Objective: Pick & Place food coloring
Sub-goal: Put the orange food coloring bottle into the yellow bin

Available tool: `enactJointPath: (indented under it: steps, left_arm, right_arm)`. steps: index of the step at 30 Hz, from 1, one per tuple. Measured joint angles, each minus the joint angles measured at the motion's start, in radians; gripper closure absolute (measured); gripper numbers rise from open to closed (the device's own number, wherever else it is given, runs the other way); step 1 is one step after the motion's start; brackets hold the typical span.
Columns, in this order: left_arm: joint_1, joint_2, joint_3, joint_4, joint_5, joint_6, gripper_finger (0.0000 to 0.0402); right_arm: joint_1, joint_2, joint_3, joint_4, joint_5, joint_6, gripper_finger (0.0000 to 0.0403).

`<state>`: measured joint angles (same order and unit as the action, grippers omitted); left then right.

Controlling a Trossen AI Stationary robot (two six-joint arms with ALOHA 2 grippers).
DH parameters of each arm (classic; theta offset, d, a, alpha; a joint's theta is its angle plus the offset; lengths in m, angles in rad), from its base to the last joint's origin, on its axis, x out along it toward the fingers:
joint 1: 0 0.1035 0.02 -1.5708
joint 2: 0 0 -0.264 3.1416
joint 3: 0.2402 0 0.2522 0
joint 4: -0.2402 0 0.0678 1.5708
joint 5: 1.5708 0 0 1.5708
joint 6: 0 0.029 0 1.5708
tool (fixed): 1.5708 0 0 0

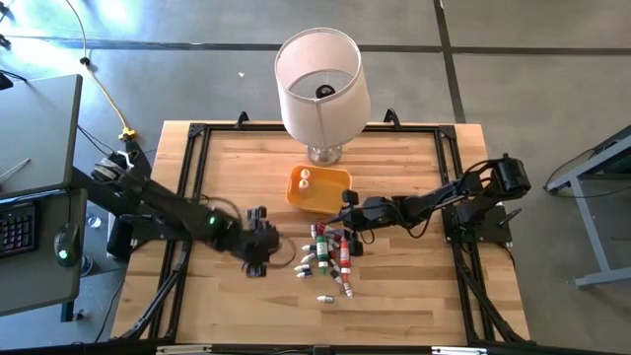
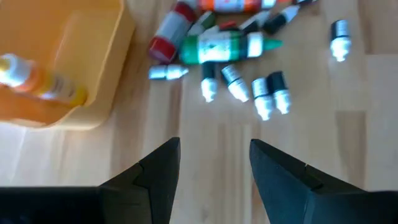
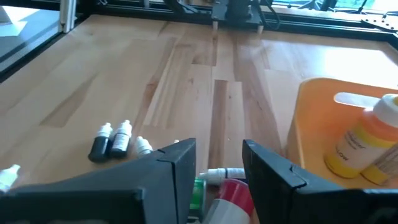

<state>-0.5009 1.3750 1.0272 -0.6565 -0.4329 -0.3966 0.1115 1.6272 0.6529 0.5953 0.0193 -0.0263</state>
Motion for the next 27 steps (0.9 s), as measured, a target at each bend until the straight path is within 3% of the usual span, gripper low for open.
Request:
enactJointPath:
  steps: [4, 8, 15, 19, 27]
  left_arm:
    - [-0.082, 0.000, -0.088, 0.163, -0.112, 0.001, 0.0214]
    - [-0.116, 0.000, -0.108, 0.188, -0.197, 0.003, 0.0214]
    - [-0.114, 0.000, -0.108, 0.192, -0.251, -0.001, 0.0214]
    - [-0.114, 0.000, -0.108, 0.192, -0.233, -0.002, 0.0214]
    - [-0.114, 0.000, -0.108, 0.192, -0.260, 0.013, 0.0214]
  right_arm:
    - [0.021, 0.000, 0.000, 0.000, 0.000, 0.000, 0.0279]
    - [0.029, 0.000, 0.000, 0.000, 0.000, 0.000, 0.0279]
    - [0.028, 0.000, 0.000, 0.000, 0.000, 0.000, 0.0279]
    - [0.036, 0.000, 0.000, 0.011, -0.025, -0.002, 0.0279]
    - [0.076, 0.003, 0.000, 0.165, -0.050, -0.154, 0.0279]
